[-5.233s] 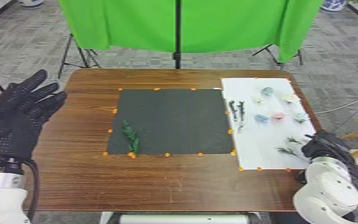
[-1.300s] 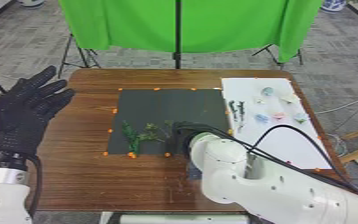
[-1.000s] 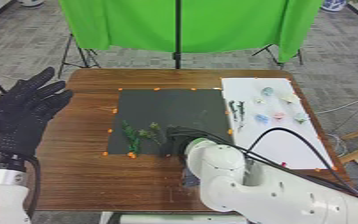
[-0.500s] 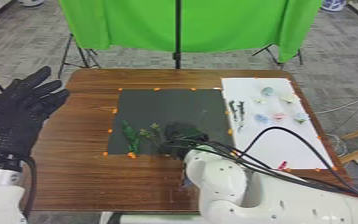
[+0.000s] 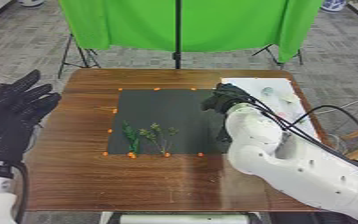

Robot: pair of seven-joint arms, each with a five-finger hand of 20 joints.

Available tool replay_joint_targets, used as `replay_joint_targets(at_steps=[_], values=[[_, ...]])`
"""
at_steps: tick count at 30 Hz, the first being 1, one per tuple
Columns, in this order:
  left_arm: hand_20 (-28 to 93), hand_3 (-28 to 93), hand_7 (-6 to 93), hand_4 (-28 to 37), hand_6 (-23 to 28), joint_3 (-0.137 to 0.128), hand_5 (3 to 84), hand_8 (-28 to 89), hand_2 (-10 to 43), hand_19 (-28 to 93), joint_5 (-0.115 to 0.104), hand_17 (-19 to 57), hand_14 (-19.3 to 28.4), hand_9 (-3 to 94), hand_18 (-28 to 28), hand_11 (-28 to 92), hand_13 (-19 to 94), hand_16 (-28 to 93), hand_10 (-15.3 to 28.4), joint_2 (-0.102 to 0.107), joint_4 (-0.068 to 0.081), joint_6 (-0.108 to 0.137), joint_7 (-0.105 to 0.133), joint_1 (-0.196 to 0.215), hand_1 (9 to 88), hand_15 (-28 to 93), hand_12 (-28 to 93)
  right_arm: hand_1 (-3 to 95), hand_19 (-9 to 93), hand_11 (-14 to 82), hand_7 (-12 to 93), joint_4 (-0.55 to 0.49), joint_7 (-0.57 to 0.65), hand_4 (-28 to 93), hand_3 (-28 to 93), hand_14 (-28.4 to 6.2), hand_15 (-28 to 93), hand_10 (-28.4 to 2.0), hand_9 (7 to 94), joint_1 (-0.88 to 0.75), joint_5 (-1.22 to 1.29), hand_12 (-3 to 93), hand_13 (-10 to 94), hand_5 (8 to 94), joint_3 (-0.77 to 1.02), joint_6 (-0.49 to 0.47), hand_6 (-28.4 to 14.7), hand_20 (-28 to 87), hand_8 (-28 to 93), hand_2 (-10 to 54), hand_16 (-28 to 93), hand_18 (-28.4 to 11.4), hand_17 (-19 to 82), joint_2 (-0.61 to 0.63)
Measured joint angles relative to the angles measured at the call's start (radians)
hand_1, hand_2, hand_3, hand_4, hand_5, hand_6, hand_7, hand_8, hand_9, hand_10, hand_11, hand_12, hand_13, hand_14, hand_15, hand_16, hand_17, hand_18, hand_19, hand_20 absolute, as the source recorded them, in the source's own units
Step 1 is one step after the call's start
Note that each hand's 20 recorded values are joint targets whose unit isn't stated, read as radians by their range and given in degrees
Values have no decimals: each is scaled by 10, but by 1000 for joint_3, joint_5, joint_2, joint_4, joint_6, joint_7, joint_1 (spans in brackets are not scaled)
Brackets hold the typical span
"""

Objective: Arrange flowers

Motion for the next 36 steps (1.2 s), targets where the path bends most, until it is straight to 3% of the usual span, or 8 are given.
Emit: replay_joint_targets(at_steps=[5,11,31,34,36], values=[[55,762,103,-283,98,-21,375,-78,78,587,-21,-74,270,325,229,232,252,-79,193,-23,23,-31,22,21,170,497,101,276,932,193,103,107,41,-199,700,-146,534,-219,745,36,3,144,783,570,-46,10,-101,-2,-94,3,120,-195,535,8],[60,763,102,-283,99,-27,376,-76,78,584,-25,-74,270,326,230,230,252,-88,193,-41,31,-35,24,37,171,503,103,278,932,201,93,125,86,-202,691,-141,540,-222,752,36,-42,146,792,555,-58,11,-112,23,-90,-1,120,-192,543,26],[70,766,106,-283,100,29,377,-78,80,581,-25,-73,269,328,230,234,248,-93,193,-27,43,-38,7,-23,184,503,104,282,932,224,99,204,99,-207,666,-139,566,-215,744,58,3,154,781,547,-133,-78,-101,52,-88,-25,130,-193,533,5],[71,766,105,-283,100,29,378,-78,80,580,-25,-73,268,328,230,234,248,-93,193,-26,43,-38,5,-26,185,503,104,307,932,235,115,213,102,-208,677,-133,574,-203,754,75,3,157,781,577,-160,-88,-85,56,-92,-40,130,-191,533,-4],[71,766,105,-283,100,29,378,-78,80,580,-25,-73,269,328,230,235,248,-93,193,-26,43,-38,5,-26,185,504,104,354,932,253,133,221,104,-217,693,-120,578,-180,775,81,3,161,792,612,-162,-93,-70,67,-100,-63,130,-183,539,-9]])
